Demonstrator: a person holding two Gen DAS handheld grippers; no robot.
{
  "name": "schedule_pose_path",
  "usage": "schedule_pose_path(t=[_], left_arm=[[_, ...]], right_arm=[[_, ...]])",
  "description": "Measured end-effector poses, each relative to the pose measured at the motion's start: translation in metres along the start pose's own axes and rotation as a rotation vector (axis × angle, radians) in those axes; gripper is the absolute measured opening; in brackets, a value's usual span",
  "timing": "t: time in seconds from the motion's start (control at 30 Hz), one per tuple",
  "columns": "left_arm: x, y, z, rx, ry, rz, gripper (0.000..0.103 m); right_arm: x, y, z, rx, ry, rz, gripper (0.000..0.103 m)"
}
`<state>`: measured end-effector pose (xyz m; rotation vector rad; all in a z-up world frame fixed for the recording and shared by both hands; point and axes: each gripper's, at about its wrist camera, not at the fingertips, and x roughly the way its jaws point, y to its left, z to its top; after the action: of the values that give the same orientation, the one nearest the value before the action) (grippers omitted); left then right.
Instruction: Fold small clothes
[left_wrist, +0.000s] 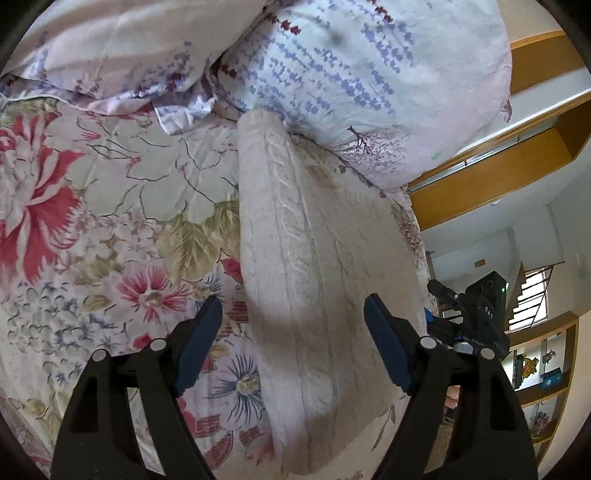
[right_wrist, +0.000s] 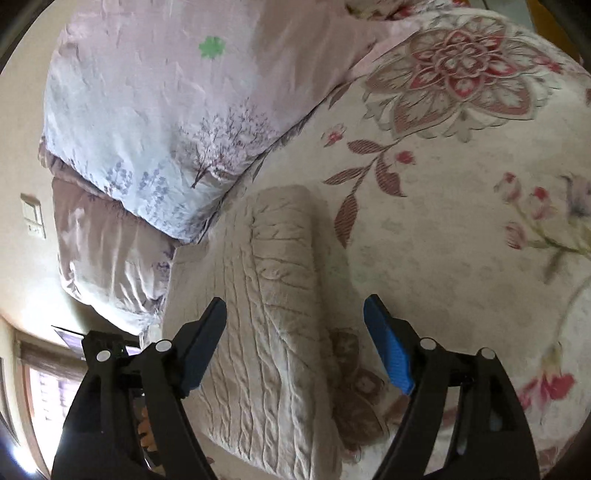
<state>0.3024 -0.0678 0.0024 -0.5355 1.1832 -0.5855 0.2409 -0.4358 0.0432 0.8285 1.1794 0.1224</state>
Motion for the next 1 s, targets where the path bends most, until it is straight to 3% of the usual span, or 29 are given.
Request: schedule_pose_path(t=[0.07, 0.2, 0.33, 0.53, 0.67, 0.77, 1.0], left_arm=[[0.007, 0.001, 0.002, -0.011, 0.016, -0.011, 0.078], [0.015, 0.002, 0.001, -0.023, 0.034, -0.051, 0.074], [0.022, 0.0, 0.001, -0.024, 0.033, -0.059, 0.07], [0.025, 0.002, 0.002, -0.037, 0.028, -0.059, 0.057], [0.017, -0.004, -0.002, -0.025, -0.004, -0.067, 0.04], [0.001, -0.003, -0.005, -0.026, 0.001, -0.121, 0.037], [-0.068, 0.017, -0.013, 0.012, -0.034, -0.088, 0.036]], right_arm=[[0.009, 0.002, 0.0, -0.015, 0.024, -0.004, 0.075], [0.017, 0.004, -0.003, -0.041, 0.049, 0.025, 0.058], [0.025, 0.004, -0.006, -0.051, 0.056, 0.077, 0.051], [0.03, -0.001, -0.012, -0.038, 0.058, 0.159, 0.033], [0.02, 0.009, -0.021, -0.05, 0.009, 0.193, 0.029], [0.007, 0.029, -0.031, -0.089, -0.026, 0.239, 0.028], [0.026, 0.095, -0.062, -0.23, -0.002, 0.264, 0.027]])
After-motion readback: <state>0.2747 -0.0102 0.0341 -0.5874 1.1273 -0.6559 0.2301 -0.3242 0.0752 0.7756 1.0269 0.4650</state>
